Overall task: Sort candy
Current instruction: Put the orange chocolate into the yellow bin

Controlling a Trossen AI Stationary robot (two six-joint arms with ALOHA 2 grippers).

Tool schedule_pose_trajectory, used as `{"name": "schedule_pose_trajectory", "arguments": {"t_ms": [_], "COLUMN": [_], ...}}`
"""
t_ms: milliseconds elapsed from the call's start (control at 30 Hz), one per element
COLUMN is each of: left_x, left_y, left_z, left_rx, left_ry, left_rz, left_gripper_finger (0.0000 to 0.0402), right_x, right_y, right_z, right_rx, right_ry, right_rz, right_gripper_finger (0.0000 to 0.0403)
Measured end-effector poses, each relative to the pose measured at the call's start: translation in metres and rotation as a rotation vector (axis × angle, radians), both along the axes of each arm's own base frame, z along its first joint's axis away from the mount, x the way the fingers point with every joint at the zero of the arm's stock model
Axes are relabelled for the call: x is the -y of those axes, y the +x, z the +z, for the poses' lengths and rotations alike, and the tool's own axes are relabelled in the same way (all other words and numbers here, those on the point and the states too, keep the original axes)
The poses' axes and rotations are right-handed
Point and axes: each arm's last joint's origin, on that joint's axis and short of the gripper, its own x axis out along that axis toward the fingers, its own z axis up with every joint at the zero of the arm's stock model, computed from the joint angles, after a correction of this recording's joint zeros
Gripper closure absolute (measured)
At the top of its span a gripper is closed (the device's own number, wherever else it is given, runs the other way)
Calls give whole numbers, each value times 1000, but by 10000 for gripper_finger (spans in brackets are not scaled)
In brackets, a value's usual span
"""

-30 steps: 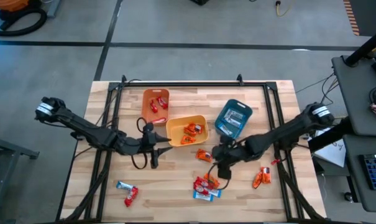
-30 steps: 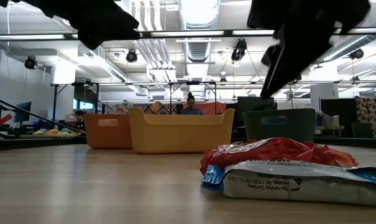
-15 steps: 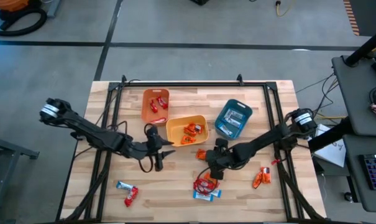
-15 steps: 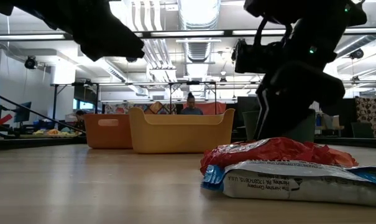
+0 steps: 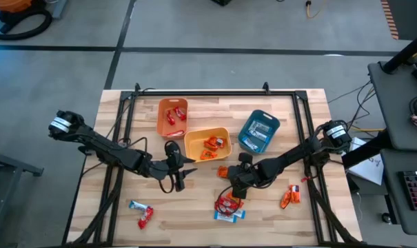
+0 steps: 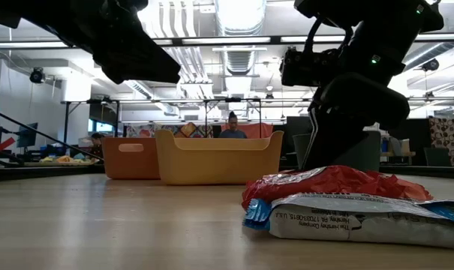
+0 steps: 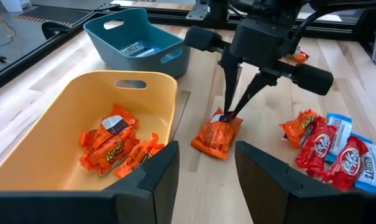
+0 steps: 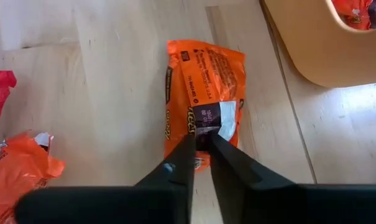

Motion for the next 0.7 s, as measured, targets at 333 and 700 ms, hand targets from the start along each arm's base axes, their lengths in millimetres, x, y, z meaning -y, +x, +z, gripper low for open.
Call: {"name": "schedule_pose_trajectory", "arguments": {"t_ms": [333, 700], "left_x": [0, 0], "left_y": [2, 2], "left_z": [-4, -5], "left_rx": [-4, -10], "left_ry": [7, 8], "left_rz": [26, 25], "left_gripper_finger": [261, 261], "right_x": [0, 1], "right_y": [0, -3], "right_z": [10, 72], "right_rx": [22, 182], "right_ry": [5, 64], "right_rz": [12, 94], "right_gripper_finger": [394, 394]}}
